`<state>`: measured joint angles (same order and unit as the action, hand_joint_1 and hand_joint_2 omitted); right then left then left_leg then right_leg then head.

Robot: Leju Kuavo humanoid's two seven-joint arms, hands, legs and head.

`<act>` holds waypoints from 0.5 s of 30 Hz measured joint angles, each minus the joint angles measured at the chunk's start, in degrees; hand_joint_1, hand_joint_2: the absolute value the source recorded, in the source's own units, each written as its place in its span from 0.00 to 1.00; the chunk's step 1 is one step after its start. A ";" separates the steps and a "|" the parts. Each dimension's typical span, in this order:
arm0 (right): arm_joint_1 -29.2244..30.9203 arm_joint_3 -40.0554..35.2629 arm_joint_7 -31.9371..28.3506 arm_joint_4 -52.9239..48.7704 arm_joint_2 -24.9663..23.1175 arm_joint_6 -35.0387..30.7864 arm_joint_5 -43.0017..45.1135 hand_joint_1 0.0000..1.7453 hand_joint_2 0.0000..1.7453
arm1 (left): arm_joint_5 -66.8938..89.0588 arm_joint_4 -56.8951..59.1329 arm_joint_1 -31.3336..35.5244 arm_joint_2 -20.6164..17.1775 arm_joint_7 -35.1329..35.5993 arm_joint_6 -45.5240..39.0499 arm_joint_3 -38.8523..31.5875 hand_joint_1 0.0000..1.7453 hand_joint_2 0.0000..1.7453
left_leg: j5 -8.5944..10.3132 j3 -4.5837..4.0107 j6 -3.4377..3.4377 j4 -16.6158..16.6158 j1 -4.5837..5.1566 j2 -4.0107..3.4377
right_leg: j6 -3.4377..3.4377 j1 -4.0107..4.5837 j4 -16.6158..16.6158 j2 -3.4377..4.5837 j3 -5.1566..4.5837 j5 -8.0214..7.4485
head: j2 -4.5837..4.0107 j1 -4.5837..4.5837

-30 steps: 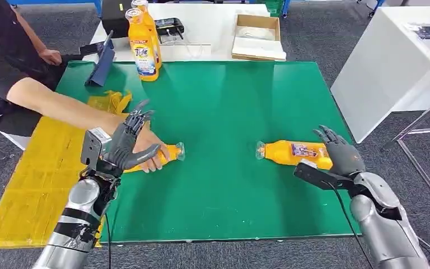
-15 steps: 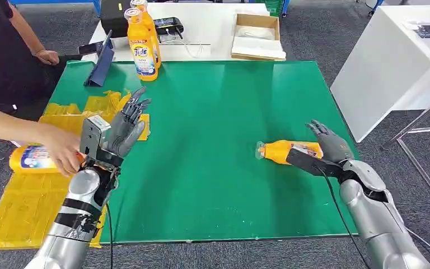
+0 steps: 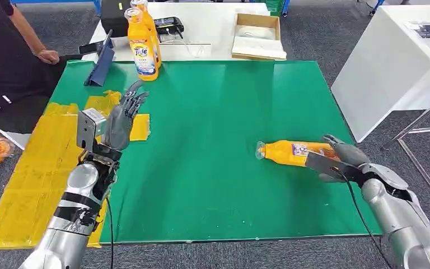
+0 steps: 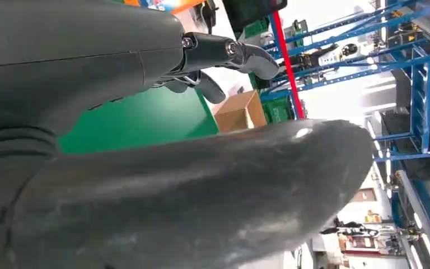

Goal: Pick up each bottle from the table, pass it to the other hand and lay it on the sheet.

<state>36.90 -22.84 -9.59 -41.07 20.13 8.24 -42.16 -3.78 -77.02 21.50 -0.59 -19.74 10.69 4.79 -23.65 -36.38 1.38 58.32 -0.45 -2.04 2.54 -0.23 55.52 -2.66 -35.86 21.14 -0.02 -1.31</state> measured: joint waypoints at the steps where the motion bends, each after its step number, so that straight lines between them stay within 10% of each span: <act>1: 0.00 -0.18 0.00 0.15 0.18 -0.04 0.00 0.00 1.00 | -0.15 0.07 0.01 -0.02 -0.02 0.02 0.00 0.00 0.00 | 0.00 0.00 0.00 0.00 0.00 -0.01 | 0.00 0.00 0.00 0.00 -0.01 0.00 | 0.00 0.00; 15: 2.40 -2.30 1.01 3.41 0.18 -1.27 -0.87 0.00 1.00 | -0.57 0.83 0.12 -0.13 -0.35 0.70 0.02 0.00 0.00 | 0.01 0.00 0.00 0.00 0.00 -0.03 | 0.00 0.00 0.01 0.01 -0.02 0.00 | 0.00 0.02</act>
<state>39.31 -25.14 -8.59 -37.66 20.30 6.97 -43.04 -4.35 -76.19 21.62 -0.72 -20.09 11.39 4.81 -23.64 -36.38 1.37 58.32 -0.45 -2.06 2.54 -0.24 55.54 -2.65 -35.89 21.14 -0.02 -1.29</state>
